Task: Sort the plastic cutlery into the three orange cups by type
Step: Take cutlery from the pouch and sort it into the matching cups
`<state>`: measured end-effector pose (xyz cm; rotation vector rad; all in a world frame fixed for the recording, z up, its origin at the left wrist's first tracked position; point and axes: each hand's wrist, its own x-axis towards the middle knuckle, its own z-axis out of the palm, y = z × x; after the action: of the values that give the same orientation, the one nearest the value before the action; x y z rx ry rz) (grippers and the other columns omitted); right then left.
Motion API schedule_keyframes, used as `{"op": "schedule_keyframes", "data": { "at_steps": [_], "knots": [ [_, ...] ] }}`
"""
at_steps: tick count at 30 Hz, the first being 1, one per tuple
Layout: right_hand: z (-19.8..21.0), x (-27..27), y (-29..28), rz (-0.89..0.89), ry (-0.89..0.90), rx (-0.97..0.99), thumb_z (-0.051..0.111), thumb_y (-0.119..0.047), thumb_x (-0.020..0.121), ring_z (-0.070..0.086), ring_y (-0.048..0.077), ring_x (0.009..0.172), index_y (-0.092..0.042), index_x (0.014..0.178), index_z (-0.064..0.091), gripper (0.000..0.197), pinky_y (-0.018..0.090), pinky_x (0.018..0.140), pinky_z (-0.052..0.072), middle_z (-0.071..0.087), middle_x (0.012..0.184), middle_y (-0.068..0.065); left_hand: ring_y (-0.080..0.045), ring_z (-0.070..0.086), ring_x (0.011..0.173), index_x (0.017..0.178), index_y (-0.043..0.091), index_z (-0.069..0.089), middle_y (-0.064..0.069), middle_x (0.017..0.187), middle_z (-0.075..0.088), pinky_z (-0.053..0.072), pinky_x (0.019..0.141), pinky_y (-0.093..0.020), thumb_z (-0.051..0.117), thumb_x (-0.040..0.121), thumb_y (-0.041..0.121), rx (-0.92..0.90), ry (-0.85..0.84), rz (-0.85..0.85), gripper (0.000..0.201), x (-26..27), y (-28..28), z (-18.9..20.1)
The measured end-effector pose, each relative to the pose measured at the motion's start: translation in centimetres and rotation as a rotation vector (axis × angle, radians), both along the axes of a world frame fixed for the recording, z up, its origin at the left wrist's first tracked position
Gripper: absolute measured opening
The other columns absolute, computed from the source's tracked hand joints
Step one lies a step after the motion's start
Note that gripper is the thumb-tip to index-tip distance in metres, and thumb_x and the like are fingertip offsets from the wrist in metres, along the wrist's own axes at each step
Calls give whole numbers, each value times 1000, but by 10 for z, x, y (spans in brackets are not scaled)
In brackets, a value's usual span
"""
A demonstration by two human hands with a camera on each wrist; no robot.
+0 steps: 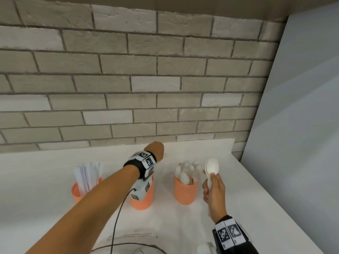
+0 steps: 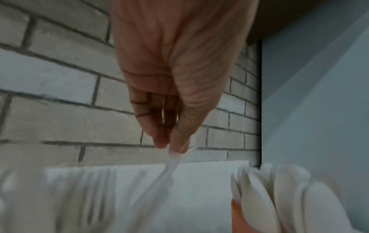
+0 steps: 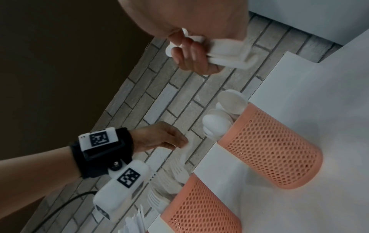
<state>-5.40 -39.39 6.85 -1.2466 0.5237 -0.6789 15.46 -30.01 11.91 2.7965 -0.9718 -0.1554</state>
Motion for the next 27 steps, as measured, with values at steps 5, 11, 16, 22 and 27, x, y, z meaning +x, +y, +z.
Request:
{"op": "schedule_keyframes", "data": {
  "at_steps": [5, 11, 16, 22, 27],
  "knots": [
    [2, 4, 7, -11, -1, -11, 31, -19, 100, 32, 0, 34, -16, 83, 46, 23, 13, 34, 24, 35, 57, 2, -26, 53, 81, 116, 12, 49, -13, 85, 53, 41, 72, -30, 47, 80, -9, -415, -42, -42, 42, -4, 47, 33],
    [0, 13, 14, -2, -24, -28, 32, -15, 99, 30, 0, 34, -11, 90, 44, 16, 14, 33, 23, 34, 58, 5, -19, 45, 77, 134, 20, 46, -6, 88, 42, 39, 77, -26, 46, 84, -6, -681, -228, 12, 57, -19, 93, 22],
    [0, 15, 22, -1, -45, -35, 32, -10, 98, 31, 1, 34, -12, 82, 43, 19, 15, 33, 23, 36, 58, 5, -17, 47, 78, 130, 16, 52, -5, 95, 41, 36, 77, -20, 45, 87, -4, -699, -266, 30, 48, -37, 101, -5],
    [0, 5, 25, -15, -58, -56, 31, -8, 98, 32, 0, 33, -16, 77, 41, 25, 14, 32, 25, 36, 58, 5, -30, 55, 84, 140, 12, 40, -16, 104, 50, 49, 79, -36, 39, 93, -1, -629, -266, -6, 49, -55, 92, -21],
    [2, -5, 18, -37, -56, -84, 31, -7, 98, 34, 1, 34, -16, 79, 42, 24, 13, 33, 26, 34, 58, 6, -33, 58, 97, 137, 9, 44, -16, 115, 54, 47, 80, -37, 36, 93, -4, -515, -272, 15, 46, -46, 85, -23]
  ]
}}
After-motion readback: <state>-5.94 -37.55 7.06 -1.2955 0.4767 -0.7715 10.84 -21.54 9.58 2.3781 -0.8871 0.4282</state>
